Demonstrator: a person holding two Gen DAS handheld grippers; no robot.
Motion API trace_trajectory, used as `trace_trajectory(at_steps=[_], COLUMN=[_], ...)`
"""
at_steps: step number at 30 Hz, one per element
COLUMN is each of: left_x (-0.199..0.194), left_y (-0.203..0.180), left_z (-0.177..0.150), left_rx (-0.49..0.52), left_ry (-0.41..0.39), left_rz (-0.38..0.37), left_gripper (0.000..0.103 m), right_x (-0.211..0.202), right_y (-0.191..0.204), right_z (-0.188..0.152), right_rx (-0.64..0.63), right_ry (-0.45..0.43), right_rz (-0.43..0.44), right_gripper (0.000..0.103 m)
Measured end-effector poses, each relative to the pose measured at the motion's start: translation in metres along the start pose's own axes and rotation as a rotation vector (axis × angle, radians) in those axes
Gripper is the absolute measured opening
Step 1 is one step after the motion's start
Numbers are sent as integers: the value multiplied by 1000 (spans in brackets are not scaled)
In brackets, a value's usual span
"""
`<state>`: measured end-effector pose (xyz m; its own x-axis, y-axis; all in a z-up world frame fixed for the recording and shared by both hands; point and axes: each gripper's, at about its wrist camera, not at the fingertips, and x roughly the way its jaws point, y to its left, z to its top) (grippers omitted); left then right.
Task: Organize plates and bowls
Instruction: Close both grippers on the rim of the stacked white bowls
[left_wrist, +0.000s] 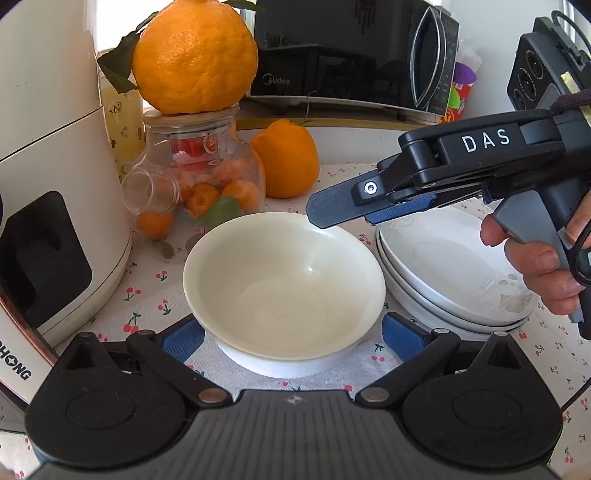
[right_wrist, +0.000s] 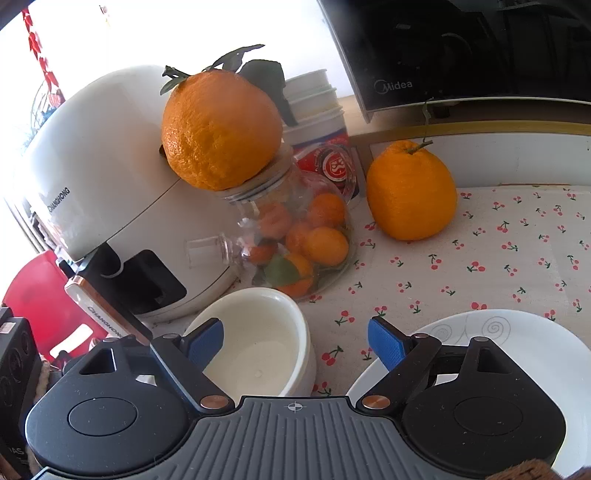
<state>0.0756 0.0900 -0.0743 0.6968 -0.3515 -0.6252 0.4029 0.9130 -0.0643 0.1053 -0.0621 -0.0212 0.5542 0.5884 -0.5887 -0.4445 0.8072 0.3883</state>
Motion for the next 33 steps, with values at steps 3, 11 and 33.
trace_trajectory(at_steps=[3,11,33], left_x=[2,8,9], left_y=[1,-2,-2], left_z=[0,-2,0], left_rx=[0,28,89], left_ry=[5,17,25], left_rz=[-1,14,44], left_gripper=[102,102,98], right_x=[3,10,20], right_y=[3,10,14], right_z=[0,-1,-7], right_rx=[-8,-31,-58], right_ry=[-4,8,44], right_rz=[0,5,-39], right_gripper=[87,64,33])
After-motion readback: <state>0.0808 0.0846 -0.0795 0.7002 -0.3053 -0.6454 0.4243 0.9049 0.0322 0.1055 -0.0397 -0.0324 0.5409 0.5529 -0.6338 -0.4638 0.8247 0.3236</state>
